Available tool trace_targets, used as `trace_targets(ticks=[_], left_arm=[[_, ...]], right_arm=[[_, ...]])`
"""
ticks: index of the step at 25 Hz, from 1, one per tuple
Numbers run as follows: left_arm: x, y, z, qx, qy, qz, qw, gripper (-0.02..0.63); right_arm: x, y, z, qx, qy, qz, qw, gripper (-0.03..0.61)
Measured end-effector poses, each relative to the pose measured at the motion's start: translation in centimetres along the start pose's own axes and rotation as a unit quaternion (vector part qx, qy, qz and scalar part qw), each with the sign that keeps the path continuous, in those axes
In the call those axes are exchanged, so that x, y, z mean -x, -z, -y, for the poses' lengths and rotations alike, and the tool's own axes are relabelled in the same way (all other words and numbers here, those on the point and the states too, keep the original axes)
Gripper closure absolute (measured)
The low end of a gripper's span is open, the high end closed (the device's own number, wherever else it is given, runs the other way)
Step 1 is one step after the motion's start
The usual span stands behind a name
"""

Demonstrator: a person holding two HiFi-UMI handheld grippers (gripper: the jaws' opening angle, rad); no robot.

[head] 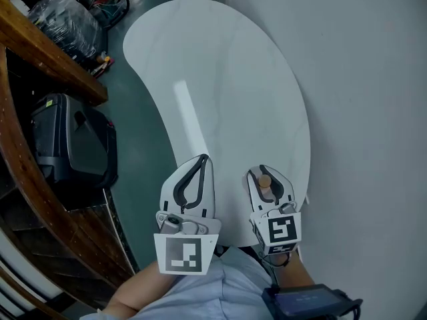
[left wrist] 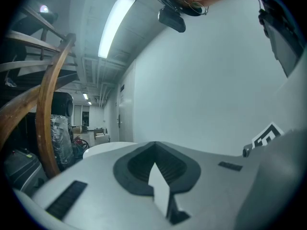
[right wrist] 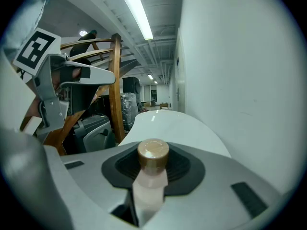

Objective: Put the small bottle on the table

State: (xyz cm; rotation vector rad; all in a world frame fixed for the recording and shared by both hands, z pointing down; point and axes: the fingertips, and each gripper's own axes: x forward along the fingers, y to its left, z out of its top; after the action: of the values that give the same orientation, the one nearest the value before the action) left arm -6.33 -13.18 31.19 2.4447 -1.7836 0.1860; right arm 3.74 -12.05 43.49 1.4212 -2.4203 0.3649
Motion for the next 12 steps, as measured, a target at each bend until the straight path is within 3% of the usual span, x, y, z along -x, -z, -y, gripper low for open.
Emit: trace_targets(ticks=[12], left_arm=[[-1.2,1.3,-0.8,-0.005,-0.006,-0.013,0.9999,0.615]], right_arm=[[-1.2,0.9,0.3,-0.004,-0.003,-0.009,1.000,0.472]])
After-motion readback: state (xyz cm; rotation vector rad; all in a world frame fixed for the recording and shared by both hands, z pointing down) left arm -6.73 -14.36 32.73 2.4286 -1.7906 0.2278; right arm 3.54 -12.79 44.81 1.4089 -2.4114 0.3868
